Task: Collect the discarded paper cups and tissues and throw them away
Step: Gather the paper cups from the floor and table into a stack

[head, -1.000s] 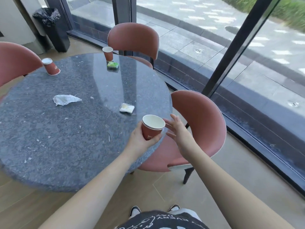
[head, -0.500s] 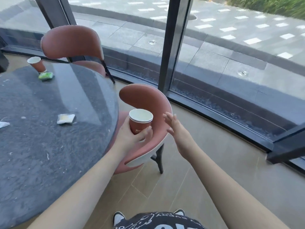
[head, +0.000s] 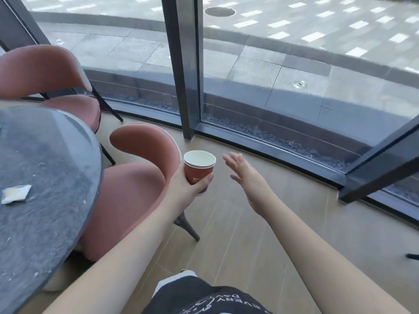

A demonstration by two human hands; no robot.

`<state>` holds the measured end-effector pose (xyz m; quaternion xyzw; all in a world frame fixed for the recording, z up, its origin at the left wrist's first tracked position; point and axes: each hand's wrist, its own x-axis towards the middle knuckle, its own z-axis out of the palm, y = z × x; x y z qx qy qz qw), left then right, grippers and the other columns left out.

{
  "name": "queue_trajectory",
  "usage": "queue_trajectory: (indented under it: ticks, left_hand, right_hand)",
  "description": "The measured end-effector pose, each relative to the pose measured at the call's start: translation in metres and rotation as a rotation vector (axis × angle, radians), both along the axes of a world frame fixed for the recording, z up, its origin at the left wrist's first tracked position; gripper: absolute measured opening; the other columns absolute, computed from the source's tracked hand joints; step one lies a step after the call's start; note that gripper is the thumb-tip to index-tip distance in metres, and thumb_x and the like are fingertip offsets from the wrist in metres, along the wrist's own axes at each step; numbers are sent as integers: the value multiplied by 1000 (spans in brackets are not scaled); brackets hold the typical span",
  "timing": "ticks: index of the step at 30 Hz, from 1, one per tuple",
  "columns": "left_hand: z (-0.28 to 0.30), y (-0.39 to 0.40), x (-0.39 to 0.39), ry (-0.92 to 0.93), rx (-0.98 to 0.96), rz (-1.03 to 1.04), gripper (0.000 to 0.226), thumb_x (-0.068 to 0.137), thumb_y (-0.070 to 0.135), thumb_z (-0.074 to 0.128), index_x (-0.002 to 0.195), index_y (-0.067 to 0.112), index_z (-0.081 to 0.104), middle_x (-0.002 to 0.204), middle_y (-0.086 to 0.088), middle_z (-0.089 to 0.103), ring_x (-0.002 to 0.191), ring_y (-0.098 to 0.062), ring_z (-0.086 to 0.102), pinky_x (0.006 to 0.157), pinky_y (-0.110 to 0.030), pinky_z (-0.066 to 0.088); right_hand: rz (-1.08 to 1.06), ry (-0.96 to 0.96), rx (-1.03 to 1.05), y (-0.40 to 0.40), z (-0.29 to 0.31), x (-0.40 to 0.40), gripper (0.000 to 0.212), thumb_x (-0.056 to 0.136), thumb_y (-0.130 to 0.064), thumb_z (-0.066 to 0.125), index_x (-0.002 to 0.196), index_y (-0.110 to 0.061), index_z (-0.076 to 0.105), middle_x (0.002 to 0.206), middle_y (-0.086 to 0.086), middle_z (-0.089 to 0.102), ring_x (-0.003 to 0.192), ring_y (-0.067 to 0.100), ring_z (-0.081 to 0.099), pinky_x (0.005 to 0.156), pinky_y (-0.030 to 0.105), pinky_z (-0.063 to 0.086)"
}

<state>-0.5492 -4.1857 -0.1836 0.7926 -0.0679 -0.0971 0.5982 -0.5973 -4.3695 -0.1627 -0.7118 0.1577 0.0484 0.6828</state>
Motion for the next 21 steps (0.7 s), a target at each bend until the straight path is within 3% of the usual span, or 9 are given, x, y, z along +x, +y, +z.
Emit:
queue_trajectory:
  ticks: [3,8,17,21]
  left_hand:
    - [0,-18,22,-22,40,-20,48,62,64,81,102,63,54,101,30,68,94,10,64,71,-5,46]
    - [-4,-39,79,-27,63,9,61,56,77,78,108,55,55,102,29,68,96,6,64,79,-15,50]
    - [8,-74,190,36,40,87,51,59,66,79,100,43,58,89,36,67,83,13,65,71,-17,52]
    - [15,-88,232,21,65,128,40,65,57,80,96,45,57,89,27,69,82,15,63,76,-21,51]
  right_hand:
    - [-30,-19,31,-14,-7,19,50,100,-64,28,142,-39,40,142,-22,53,131,-3,47,117,39,36]
    - [-34,-15,52,-31,-16,69,49,103,-55,29,145,-32,41,135,-18,51,126,-3,50,113,36,41]
    - [-46,7,11,-94,-11,168,46,102,-55,35,142,-34,44,131,-16,58,123,0,54,107,32,46]
    - [-38,22,11,-115,-11,204,43,104,-49,39,144,-35,45,134,-13,58,124,1,55,107,34,47]
